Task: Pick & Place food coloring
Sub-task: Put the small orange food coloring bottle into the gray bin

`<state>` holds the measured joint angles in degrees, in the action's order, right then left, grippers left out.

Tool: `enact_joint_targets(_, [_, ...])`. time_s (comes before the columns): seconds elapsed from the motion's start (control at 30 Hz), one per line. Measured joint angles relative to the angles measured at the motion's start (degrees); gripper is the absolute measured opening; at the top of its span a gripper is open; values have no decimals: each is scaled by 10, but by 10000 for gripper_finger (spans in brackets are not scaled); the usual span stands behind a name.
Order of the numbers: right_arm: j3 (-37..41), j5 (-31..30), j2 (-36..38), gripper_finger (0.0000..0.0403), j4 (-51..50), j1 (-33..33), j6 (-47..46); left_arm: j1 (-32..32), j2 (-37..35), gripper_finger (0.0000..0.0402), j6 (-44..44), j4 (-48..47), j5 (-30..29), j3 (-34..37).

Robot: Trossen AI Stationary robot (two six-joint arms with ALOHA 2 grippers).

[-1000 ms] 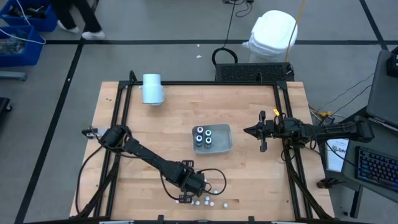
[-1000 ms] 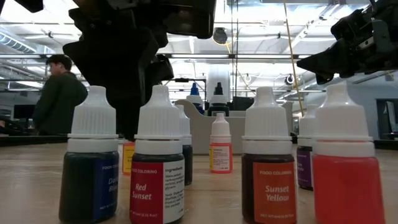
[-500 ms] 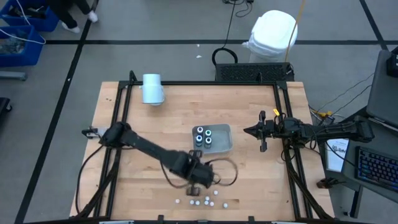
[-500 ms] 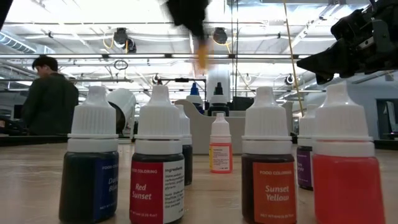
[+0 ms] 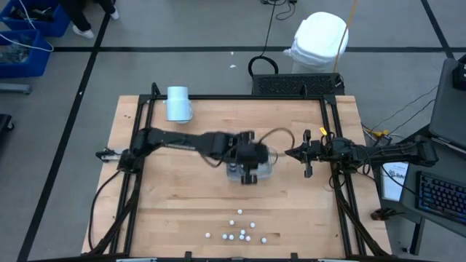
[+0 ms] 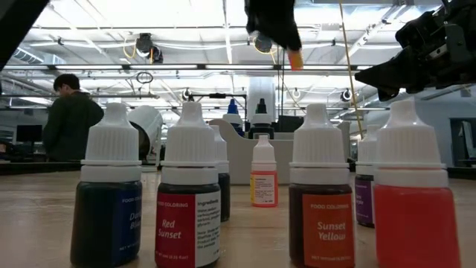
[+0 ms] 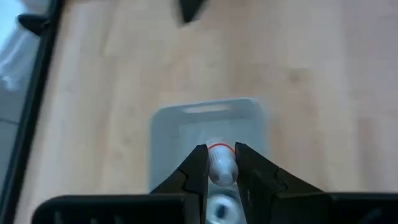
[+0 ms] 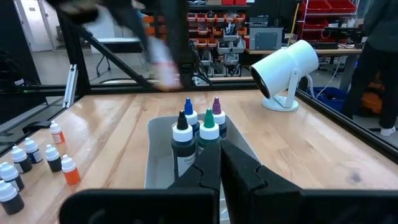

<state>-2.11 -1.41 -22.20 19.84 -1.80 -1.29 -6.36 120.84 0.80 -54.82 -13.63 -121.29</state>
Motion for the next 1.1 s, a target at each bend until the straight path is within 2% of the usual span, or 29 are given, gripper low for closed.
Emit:
enact_joint_targets(0.17, [0, 0, 0, 0, 0, 0, 3, 37, 36, 63, -23, 38, 16, 17])
enact_joint_targets(0.4, [0, 0, -1, 0, 0, 0, 4, 47, 96, 74, -50, 44, 32, 18])
enact_joint_targets(0.87, [0, -2, -3, 0, 0, 0, 5, 49, 152, 77, -49, 55, 32, 17])
enact_joint_targets(1.1, [0, -2, -3, 0, 1, 0, 5, 60, 163, 78, -45, 55, 57, 17])
